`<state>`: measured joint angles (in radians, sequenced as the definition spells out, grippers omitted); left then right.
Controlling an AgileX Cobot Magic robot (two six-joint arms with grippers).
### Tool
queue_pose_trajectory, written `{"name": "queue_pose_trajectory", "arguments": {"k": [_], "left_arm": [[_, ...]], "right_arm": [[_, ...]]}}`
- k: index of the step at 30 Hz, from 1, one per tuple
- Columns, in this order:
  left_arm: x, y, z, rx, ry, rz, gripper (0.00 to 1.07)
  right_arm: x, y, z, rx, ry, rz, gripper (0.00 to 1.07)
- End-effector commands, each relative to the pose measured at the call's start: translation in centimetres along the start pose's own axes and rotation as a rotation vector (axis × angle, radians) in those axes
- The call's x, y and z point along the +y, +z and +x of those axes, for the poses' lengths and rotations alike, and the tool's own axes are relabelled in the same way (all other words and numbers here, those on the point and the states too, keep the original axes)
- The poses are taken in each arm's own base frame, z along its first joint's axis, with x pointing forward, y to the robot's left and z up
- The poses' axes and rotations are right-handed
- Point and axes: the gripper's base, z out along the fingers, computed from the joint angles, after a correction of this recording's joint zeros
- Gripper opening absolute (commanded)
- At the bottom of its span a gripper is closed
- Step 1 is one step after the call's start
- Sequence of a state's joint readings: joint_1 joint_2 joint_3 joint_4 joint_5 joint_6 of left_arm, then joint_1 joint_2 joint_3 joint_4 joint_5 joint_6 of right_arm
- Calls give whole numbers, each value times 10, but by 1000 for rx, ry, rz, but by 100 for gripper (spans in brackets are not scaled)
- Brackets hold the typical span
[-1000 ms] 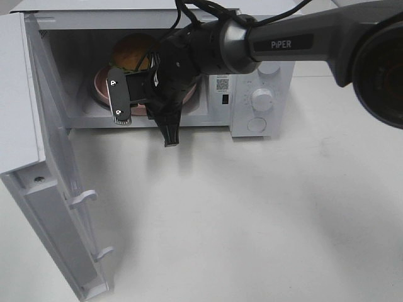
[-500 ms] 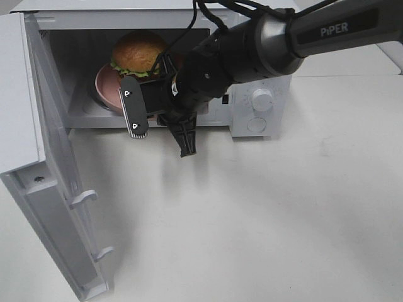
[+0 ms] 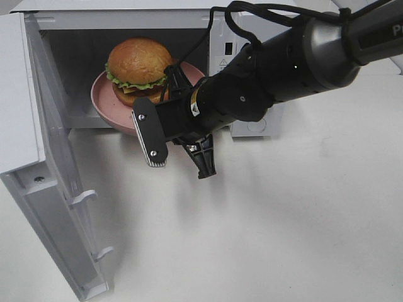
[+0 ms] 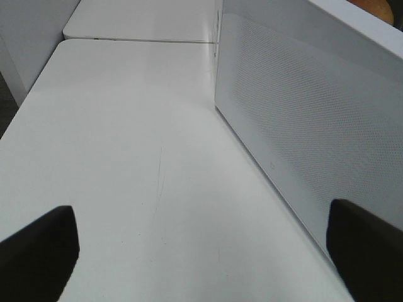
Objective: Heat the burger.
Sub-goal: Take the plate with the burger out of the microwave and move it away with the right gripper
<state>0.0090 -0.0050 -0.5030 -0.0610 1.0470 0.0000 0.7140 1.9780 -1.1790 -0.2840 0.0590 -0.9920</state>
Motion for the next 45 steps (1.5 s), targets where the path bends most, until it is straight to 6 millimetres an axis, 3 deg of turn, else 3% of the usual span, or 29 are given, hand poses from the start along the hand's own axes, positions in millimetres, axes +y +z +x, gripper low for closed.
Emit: {"name": "queue_pose_trajectory", "arguments": {"k": [1, 38, 45], "left_arm": [[0, -1, 0, -15, 1, -5, 100], [0, -1, 0, -15, 1, -5, 100], [0, -1, 0, -15, 1, -5, 100]], "right_arm": [[-10, -12, -6, -49, -24, 87, 0], [63, -115, 20, -43, 17, 54, 0], [85, -141, 30, -16, 21, 29, 0]]}}
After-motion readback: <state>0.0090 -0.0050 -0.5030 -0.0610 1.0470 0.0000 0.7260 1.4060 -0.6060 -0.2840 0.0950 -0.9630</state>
